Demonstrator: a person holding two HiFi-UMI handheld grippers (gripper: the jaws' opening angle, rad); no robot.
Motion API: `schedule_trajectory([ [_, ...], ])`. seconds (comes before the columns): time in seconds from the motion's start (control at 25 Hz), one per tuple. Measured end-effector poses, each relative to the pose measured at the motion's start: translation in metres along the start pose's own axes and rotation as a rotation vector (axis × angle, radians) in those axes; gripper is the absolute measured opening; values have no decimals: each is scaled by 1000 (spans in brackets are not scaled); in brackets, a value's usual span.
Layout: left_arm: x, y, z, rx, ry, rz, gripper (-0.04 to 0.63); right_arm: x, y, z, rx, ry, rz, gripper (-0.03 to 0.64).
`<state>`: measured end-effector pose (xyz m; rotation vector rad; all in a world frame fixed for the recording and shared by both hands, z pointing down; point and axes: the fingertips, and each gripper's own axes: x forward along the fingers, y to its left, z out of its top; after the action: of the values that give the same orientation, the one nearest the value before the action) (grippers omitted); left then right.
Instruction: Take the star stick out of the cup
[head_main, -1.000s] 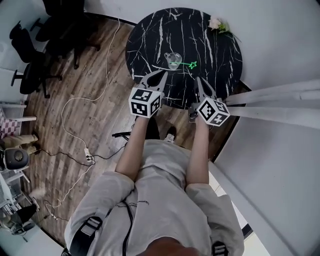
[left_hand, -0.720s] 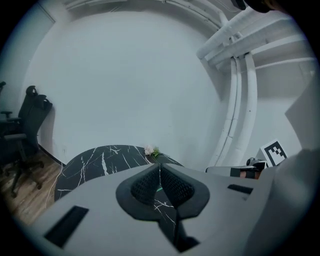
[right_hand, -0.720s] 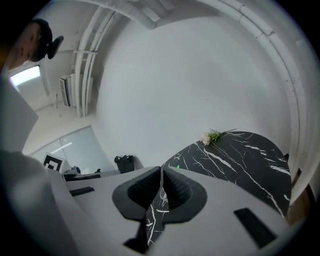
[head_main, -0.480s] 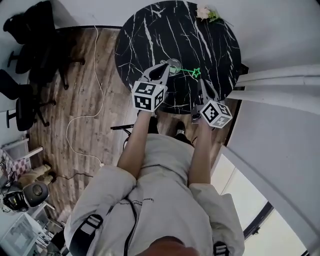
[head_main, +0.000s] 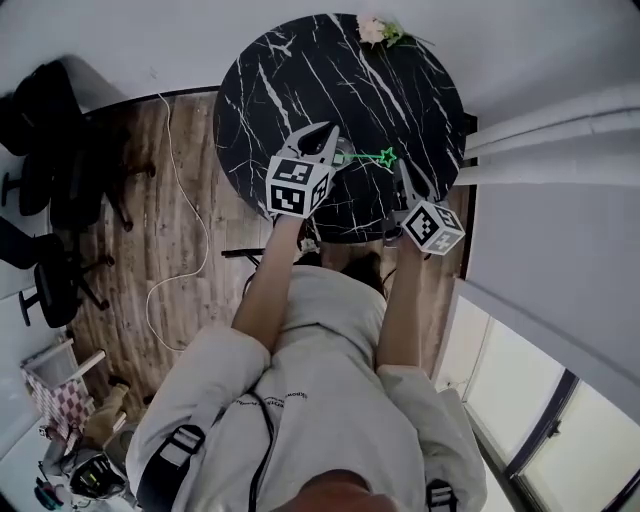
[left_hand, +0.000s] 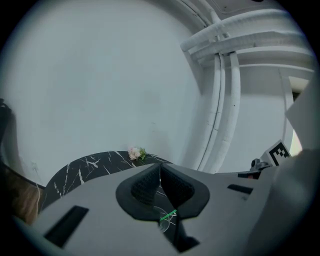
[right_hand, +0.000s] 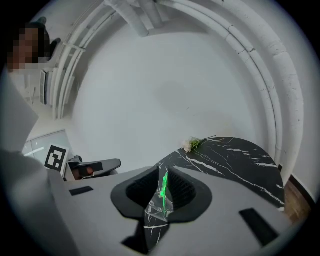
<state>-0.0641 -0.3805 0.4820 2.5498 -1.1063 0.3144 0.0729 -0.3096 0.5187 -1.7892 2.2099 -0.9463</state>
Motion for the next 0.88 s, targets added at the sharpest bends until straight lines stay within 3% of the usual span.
schedule_trajectory([
  [0.04,4,-1,-2,8,12,-13,23,3,0,-1,3,7,2,69],
  [0.08,8,-3,-5,17,25,-26,23,7,1,-3,9,18,4,155],
  [0.12,11,-5,-7,28,37,-37,23,10,1,-4,15,29,3,169],
  [0.6,15,-5,13,85,15,-73,23,35,-4,-36,35,131,-117,164],
  [0.76,17,2,18,94,18,-60,23,40,-10,-35,51,137,-168,73],
  [0.88,16,0,22,111,11,-65,23,45,-9,-30,41,130,-159,49],
])
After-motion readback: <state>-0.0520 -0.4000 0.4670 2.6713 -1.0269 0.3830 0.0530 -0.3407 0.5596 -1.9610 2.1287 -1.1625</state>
